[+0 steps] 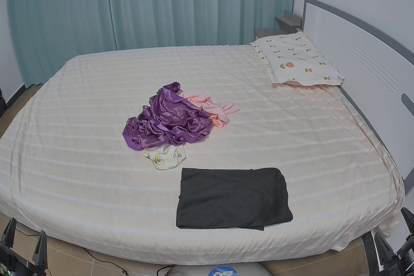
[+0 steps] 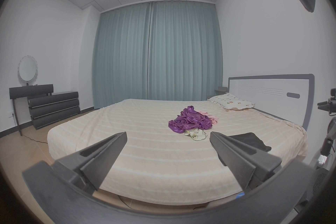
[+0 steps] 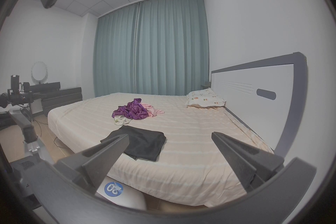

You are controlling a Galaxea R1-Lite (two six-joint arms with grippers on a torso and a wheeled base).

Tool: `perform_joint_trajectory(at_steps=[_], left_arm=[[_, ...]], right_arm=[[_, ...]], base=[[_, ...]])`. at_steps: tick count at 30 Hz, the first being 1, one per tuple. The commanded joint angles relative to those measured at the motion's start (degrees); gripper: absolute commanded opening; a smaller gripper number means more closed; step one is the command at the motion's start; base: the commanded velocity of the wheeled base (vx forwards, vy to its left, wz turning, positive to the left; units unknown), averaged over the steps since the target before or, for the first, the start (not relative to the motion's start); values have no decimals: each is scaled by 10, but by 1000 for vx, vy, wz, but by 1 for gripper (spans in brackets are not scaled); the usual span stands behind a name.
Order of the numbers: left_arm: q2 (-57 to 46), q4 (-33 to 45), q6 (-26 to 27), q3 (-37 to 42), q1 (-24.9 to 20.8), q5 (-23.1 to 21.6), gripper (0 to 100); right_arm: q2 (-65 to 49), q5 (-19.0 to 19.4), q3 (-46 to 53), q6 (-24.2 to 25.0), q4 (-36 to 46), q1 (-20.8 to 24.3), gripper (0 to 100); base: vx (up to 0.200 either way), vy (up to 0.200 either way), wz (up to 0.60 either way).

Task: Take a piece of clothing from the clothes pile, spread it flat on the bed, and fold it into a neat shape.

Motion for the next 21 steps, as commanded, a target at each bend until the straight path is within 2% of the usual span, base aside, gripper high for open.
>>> perform_joint_trajectory(at_steps=[1,4,5,7,12,19,21], left_arm=[[0,-54,43,-1,0,16,100],[0,-43,43,13,0,-10,100],[1,15,12,-2,0,-45,100],[2,12,2,8,0,-67,100],[0,11,11,12,-1,-70,100],[0,10,13,12,0,-64,100],[-1,10,12,12,0,-64,100]], right_arm=[[2,-14,-46,-46,-1,8,100],[3,-26,10,-54,5,8,100],[4,-45,5,-36,4,5,100],[5,-50,7,-16,9,4,100],[6,-48,9,8,8,-24,100],[5,-63,10,-25,0,-24,100],[6,-63,6,2,16,-23,100]], base=[[0,0,0],[0,0,0],[0,0,0],[0,0,0],[0,0,0],[0,0,0],[0,0,0]])
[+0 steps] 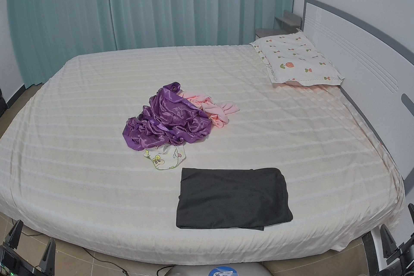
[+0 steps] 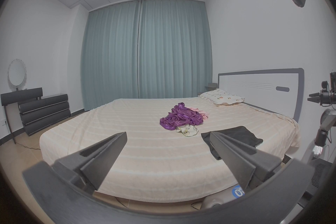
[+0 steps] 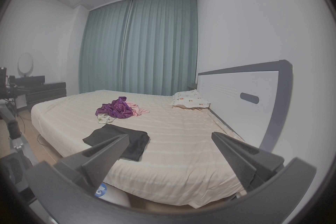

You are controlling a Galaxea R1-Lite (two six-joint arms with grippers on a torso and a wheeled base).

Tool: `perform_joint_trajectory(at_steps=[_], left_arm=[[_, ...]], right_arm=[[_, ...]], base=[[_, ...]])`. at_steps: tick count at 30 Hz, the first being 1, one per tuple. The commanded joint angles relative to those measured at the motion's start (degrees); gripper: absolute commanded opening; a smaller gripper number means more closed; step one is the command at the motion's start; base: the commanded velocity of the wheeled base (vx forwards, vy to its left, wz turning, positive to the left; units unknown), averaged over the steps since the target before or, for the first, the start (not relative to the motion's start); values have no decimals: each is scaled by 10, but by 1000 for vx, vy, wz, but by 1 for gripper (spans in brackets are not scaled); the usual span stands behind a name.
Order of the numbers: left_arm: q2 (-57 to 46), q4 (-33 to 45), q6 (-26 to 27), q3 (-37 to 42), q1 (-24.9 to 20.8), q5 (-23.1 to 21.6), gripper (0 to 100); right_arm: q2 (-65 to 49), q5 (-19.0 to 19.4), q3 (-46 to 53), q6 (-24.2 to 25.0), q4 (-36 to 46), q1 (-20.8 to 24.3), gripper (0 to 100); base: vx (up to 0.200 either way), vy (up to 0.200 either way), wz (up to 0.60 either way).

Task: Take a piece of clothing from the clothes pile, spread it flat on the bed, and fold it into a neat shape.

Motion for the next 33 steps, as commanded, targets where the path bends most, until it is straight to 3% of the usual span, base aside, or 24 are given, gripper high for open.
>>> perform_joint_trajectory(at_steps=[1,2,3,4,9,13,15,16,21,25,33], left_arm=[[-2,-1,-1,9,0,0,100],[-2,-1,-1,9,0,0,100],[-2,0,-1,9,0,1,100],[-2,0,-1,9,0,2,100],[-2,-1,-8,9,0,0,100],[-2,-1,-7,9,0,0,100],[-2,-1,-6,9,0,0,100],[-2,-1,-6,9,0,0,100],[-2,-1,-7,9,0,0,100],[-2,-1,-7,9,0,0,100],[-2,-1,-7,9,0,0,100]], right_arm=[[3,0,4,52,19,0,100],[3,0,4,58,20,0,100],[4,-2,5,100,14,2,100],[3,-3,8,97,9,1,100],[1,3,10,-34,-6,1,100],[2,18,10,-32,-5,5,100],[-18,18,6,-7,9,85,100],[-24,19,4,-1,17,102,100],[-51,16,-8,16,49,77,100],[-55,15,-5,89,43,81,100],[-55,13,8,92,4,81,100]], base=[[0,0,0],[0,0,0],[0,0,0],[0,0,0],[0,0,0],[0,0,0],[0,0,0],[0,0,0],[0,0,0],[0,0,0],[0,0,0]])
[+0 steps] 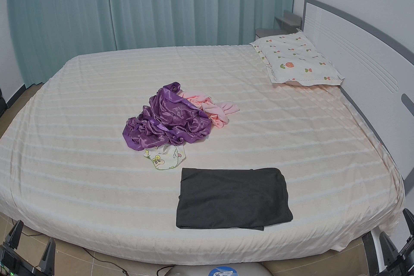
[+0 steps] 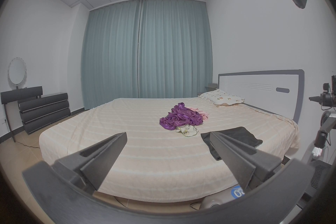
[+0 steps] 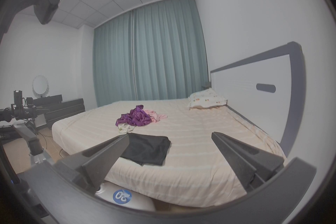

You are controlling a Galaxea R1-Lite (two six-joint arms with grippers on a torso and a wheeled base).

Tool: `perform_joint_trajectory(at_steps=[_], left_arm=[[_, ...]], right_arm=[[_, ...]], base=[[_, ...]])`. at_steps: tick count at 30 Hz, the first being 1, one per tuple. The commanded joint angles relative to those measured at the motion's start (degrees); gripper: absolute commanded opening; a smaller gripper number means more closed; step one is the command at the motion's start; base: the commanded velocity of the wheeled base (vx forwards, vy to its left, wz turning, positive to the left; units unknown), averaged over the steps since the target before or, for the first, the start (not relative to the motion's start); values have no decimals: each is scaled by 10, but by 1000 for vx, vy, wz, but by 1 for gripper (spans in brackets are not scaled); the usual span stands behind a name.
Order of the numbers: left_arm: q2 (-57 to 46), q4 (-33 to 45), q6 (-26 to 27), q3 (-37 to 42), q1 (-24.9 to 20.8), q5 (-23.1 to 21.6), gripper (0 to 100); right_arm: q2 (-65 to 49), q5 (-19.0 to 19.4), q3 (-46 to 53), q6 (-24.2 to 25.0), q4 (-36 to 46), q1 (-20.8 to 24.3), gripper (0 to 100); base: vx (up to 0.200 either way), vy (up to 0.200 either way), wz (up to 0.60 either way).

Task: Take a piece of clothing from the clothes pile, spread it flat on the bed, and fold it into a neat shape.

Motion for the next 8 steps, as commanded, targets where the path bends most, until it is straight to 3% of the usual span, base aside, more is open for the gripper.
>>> perform_joint_trajectory(at_steps=[1,8], left_arm=[[-3,0,1,9,0,0,100],[-3,0,0,9,0,0,100]], right_arm=[[-11,2,10,1,-7,1,100],[-11,0,11,6,-8,1,100]], base=[[0,0,0],[0,0,0]])
